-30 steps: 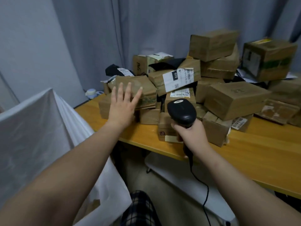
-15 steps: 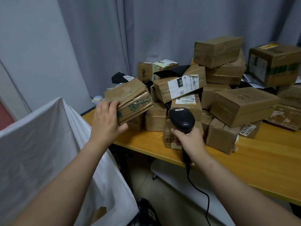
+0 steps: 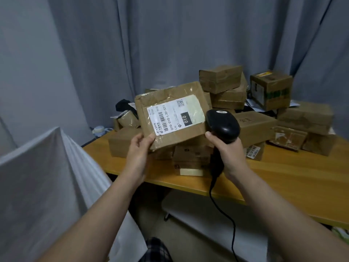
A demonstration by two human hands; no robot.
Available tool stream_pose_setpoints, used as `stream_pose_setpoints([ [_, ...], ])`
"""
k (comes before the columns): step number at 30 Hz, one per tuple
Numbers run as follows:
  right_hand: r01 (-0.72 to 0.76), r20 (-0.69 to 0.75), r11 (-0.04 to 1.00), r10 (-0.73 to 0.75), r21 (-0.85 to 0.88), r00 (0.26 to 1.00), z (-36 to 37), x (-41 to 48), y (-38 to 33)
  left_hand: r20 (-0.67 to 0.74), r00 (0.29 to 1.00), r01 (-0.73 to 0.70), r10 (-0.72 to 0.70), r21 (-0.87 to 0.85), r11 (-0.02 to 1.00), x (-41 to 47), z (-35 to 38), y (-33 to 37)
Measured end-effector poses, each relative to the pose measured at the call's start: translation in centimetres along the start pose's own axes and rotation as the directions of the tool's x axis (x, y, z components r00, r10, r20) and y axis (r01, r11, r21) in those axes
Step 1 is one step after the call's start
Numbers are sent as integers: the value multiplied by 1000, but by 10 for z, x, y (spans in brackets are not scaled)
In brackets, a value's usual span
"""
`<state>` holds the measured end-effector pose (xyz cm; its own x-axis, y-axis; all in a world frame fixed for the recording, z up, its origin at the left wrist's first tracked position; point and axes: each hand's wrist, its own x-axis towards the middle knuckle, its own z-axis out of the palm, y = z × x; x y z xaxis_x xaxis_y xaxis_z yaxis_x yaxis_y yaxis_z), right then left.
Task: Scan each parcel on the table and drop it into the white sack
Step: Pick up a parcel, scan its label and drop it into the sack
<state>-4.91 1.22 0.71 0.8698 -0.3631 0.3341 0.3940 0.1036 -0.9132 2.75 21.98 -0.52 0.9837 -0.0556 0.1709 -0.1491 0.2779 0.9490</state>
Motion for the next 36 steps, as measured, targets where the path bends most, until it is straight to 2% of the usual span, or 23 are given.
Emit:
stream_pose_setpoints([
  [2,43,-50,998,-41,39,998,-14,-3,-4,70,997,36,-36,-5,999,-2,12,-7],
  [4,50,-152,997,-40,61,988,-28,-3,-7,75,997,-7,3,52,999,-1,22,-11],
  [5,57,-201,998,-53,13,978,-36,-2,-7,58,997,-47,42,87,995,0,26,-9],
  [7,73,-248,978,-121,-193,961,-49,2,-11,50,992,-126,119,155,980,7,31,1],
  [10,141,-178,908,-226,-394,958,-60,11,-25,203,956,-263,214,259,929,22,42,25],
  [13,191,-75,930,-225,-314,971,-65,16,-45,365,893,-360,263,228,905,32,60,58],
  [15,171,-30,952,-184,-254,982,-75,18,-55,431,869,-372,244,244,896,40,68,76],
  [19,100,17,955,-100,-280,995,-97,11,-62,560,816,-400,142,370,838,45,74,91],
  [21,101,114,963,-74,-251,991,-100,4,-58,630,772,-429,85,417,801,41,82,89],
  [22,93,148,969,-60,-229,987,-100,1,-54,642,763,-428,69,422,799,38,87,86],
  [24,67,153,985,-42,-158,987,-100,-6,-47,600,794,-383,97,370,846,33,94,75],
  [27,28,73,999,-25,-35,997,-100,-12,-39,518,841,-311,153,233,922,30,101,57],
  [29,21,12,1000,-21,20,1000,-98,-15,-35,495,863,-211,100,174,962,27,106,45],
  [31,24,-35,998,-21,62,999,-97,-16,-33,514,856,-83,-46,225,971,19,106,33],
  [33,22,-74,996,-16,83,997,-97,-16,-32,560,808,-37,-186,363,931,12,101,20],
  [34,14,-96,997,-6,80,995,-97,-14,-32,567,794,-40,-220,409,912,10,97,16],
  [36,4,-144,1000,-1,22,990,-94,-12,-34,542,815,-47,-204,413,910,9,92,14],
])
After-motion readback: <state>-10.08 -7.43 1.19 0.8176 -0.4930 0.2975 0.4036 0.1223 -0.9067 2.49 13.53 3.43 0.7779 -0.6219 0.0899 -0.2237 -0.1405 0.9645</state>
